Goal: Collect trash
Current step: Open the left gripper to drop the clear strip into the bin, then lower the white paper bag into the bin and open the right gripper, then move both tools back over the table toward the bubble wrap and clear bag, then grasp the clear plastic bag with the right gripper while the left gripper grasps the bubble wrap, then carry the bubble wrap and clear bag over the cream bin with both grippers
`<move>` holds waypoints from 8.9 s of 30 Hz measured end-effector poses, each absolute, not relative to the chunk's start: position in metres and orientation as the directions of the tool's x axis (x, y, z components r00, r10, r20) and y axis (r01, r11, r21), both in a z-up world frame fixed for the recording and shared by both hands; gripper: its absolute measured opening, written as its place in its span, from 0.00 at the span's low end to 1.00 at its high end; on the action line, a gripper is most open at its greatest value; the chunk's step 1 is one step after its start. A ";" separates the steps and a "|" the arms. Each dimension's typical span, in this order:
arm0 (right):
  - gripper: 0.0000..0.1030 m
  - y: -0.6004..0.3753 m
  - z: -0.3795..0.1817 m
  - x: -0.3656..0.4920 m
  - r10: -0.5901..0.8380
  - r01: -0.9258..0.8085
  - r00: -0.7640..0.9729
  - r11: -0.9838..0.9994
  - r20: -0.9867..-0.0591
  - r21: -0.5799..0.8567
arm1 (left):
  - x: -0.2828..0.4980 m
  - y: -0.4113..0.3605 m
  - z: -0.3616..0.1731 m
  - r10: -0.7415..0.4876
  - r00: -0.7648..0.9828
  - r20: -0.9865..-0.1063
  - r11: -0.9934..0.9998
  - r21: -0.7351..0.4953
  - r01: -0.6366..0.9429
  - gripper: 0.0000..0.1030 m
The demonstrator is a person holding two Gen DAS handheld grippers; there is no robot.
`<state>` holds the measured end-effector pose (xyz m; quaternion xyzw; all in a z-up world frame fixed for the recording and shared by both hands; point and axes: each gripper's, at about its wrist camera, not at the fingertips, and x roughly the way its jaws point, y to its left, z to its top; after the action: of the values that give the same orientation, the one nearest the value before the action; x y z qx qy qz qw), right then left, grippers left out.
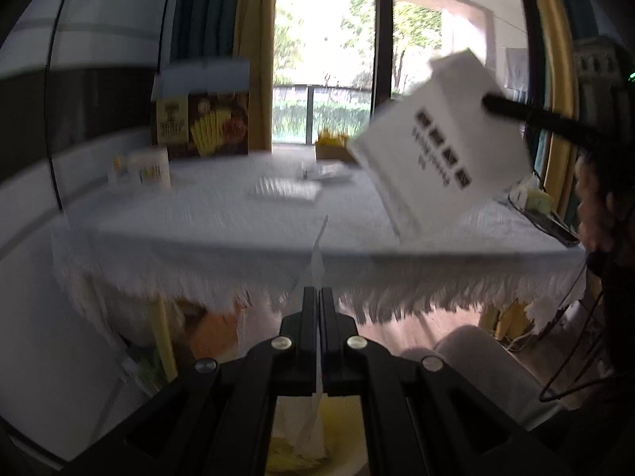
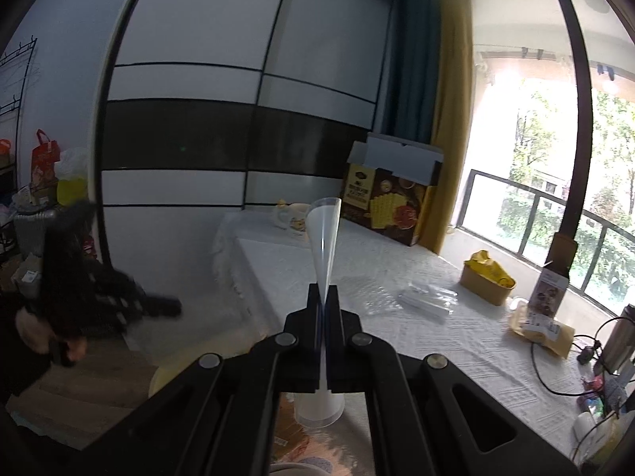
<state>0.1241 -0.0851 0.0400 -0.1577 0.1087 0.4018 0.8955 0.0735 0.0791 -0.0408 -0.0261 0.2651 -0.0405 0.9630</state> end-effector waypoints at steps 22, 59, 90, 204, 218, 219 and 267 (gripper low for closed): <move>0.01 -0.023 0.003 0.108 0.764 -0.859 0.508 0.485 -0.397 -0.166 | 0.067 0.116 -0.115 -0.092 0.788 -0.609 0.960 -0.263 -0.092 0.42; 0.17 0.040 -0.144 0.172 0.640 -0.881 0.299 0.471 -0.708 0.054 | 0.025 0.174 -0.099 0.055 0.818 -0.573 0.939 -0.248 -0.237 0.44; 0.17 -0.056 -0.076 0.198 0.684 -0.828 0.435 0.560 -0.586 0.039 | 0.099 0.113 -0.061 -0.035 0.845 -0.533 0.979 -0.189 -0.079 0.54; 0.00 -0.131 0.011 0.453 0.609 -0.694 0.628 0.720 -0.485 0.005 | 0.470 0.111 -0.068 -0.213 0.600 -0.771 0.975 -0.131 0.177 0.10; 0.00 -0.137 0.035 0.372 0.612 -0.698 0.646 0.715 -0.456 -0.031 | 0.375 0.086 -0.011 -0.213 0.709 -0.672 0.975 -0.098 0.200 0.10; 0.00 -0.136 0.036 0.363 0.613 -0.700 0.648 0.714 -0.452 -0.037 | 0.365 0.085 -0.006 -0.214 0.718 -0.662 0.975 -0.094 0.203 0.10; 0.00 -0.071 0.047 0.118 0.799 -0.856 0.515 0.502 -0.309 -0.127 | 0.083 0.135 -0.018 -0.096 0.823 -0.560 0.982 -0.186 -0.012 0.10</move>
<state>0.1182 -0.0706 0.0467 -0.1329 0.1056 0.4811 0.8601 0.0831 0.1350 -0.0180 -0.0911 0.2967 -0.0220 0.9504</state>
